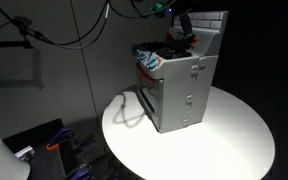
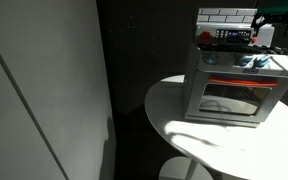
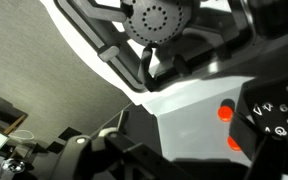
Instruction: Press the top switch on the stove
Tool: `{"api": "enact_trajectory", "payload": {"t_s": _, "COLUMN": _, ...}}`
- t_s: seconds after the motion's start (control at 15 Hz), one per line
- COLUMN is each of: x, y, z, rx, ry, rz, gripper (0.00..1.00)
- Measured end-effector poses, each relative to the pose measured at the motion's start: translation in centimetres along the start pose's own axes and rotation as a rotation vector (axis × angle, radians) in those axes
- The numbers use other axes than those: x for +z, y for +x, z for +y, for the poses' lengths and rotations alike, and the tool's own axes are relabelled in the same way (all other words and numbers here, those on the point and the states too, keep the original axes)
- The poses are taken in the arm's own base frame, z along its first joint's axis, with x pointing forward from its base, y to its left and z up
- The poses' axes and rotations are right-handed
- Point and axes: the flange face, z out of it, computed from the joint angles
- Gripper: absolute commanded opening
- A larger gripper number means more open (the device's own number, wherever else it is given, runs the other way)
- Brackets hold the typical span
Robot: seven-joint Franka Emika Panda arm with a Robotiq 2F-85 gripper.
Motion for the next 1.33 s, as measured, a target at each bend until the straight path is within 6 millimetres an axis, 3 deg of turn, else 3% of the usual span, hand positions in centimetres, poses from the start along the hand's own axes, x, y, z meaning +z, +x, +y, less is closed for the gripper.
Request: {"api": "enact_trajectory", "payload": {"t_s": 1.33, "x": 0.5, "y": 0.8, "z": -1.2, "rx": 0.014, "ry": 0.010, "rz": 0.001, "gripper": 1.00}}
